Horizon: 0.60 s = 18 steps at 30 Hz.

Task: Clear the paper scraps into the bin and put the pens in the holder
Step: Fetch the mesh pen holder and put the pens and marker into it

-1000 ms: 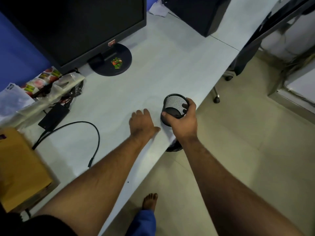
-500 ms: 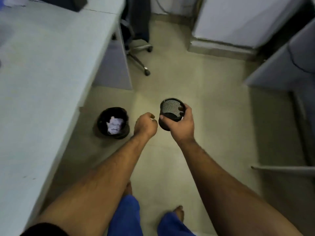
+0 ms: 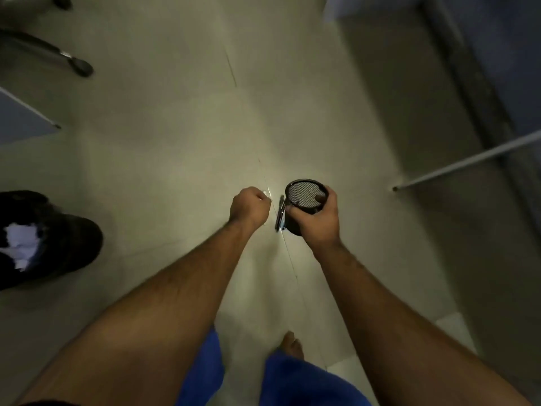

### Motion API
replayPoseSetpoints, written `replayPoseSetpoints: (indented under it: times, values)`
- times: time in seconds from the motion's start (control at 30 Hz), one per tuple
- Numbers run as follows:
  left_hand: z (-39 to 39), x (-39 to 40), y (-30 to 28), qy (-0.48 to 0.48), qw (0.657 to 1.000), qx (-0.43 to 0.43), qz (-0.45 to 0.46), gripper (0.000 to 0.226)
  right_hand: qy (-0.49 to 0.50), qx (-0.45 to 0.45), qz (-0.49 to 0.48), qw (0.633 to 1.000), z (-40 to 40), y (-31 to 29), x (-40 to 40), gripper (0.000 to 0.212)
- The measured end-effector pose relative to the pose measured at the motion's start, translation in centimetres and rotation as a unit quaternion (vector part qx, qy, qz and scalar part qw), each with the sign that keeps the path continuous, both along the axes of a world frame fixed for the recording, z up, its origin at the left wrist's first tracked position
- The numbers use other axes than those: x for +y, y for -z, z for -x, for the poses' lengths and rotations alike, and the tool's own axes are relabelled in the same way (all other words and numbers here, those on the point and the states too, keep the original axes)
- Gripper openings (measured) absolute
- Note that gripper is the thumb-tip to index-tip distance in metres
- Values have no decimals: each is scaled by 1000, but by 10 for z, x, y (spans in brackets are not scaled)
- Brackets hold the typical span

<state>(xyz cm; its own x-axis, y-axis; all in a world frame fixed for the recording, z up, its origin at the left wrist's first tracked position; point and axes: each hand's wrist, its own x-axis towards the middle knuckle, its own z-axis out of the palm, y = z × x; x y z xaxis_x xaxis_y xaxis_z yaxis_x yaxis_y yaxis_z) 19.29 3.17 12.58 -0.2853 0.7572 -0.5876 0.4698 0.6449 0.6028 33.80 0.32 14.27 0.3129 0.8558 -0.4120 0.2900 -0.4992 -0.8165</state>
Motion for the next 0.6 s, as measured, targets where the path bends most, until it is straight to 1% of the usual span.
replayPoseSetpoints:
  times: [0.07, 0.17, 0.27, 0.33, 0.37, 0.47, 0.53, 0.6]
  values:
    - [-15, 8, 65, 10, 1000, 4, 19, 17, 27, -12, 7, 1000, -12, 65, -6, 84]
    - [-30, 17, 153, 26, 999, 18, 36, 21, 40, -31, 20, 999, -23, 149, -12, 83]
    - [-39, 25, 227, 69, 993, 72, 70, 26, 42, -52, 21, 998, -30, 214, -10, 80]
    - [-46, 28, 272, 86, 986, 104, 93, 29, 38, -77, 16, 996, -35, 254, -9, 84]
    - [-48, 31, 288, 77, 986, 114, 95, 30, 28, -99, 11, 995, -38, 269, -9, 84]
    - [-51, 41, 331, 27, 987, 149, 62, 37, 9, -160, 3, 987, -43, 310, -6, 88]
    - [-48, 49, 347, -11, 987, 153, 54, 45, 9, -176, 13, 984, -43, 329, -2, 88]
    - [-47, 55, 362, -23, 988, 149, 44, 41, 20, -184, 12, 983, -44, 346, -1, 86]
